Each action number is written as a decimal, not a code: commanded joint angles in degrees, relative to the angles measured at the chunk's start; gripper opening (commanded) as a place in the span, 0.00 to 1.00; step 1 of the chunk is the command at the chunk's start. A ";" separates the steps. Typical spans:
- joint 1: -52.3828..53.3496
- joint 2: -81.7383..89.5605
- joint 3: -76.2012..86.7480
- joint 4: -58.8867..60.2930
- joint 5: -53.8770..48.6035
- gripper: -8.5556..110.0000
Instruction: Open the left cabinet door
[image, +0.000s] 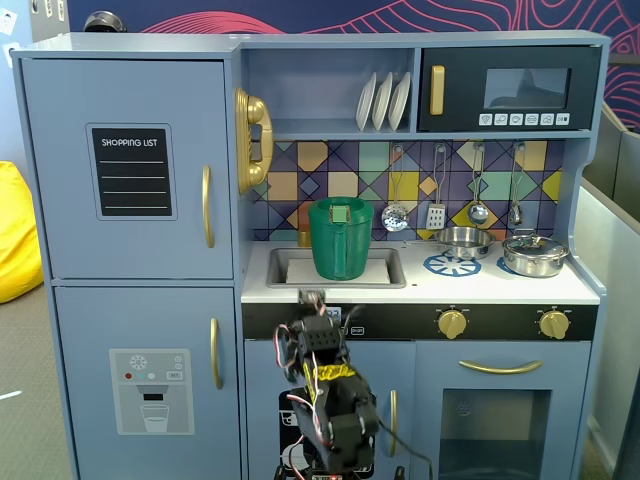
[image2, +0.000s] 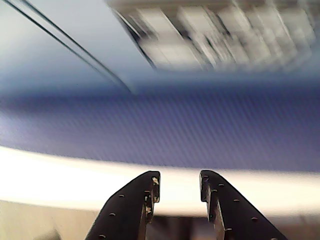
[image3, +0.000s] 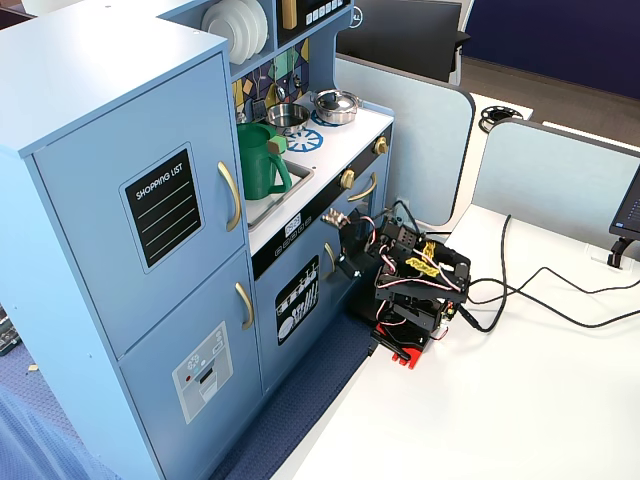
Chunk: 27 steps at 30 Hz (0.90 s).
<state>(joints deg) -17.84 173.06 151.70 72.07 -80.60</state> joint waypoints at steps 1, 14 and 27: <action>-6.06 -4.66 -13.36 -5.62 -1.67 0.08; -14.77 -12.57 -30.85 -30.59 -19.34 0.11; -17.05 -26.63 -43.33 -45.79 -20.04 0.18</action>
<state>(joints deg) -33.05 148.45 112.76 32.96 -100.11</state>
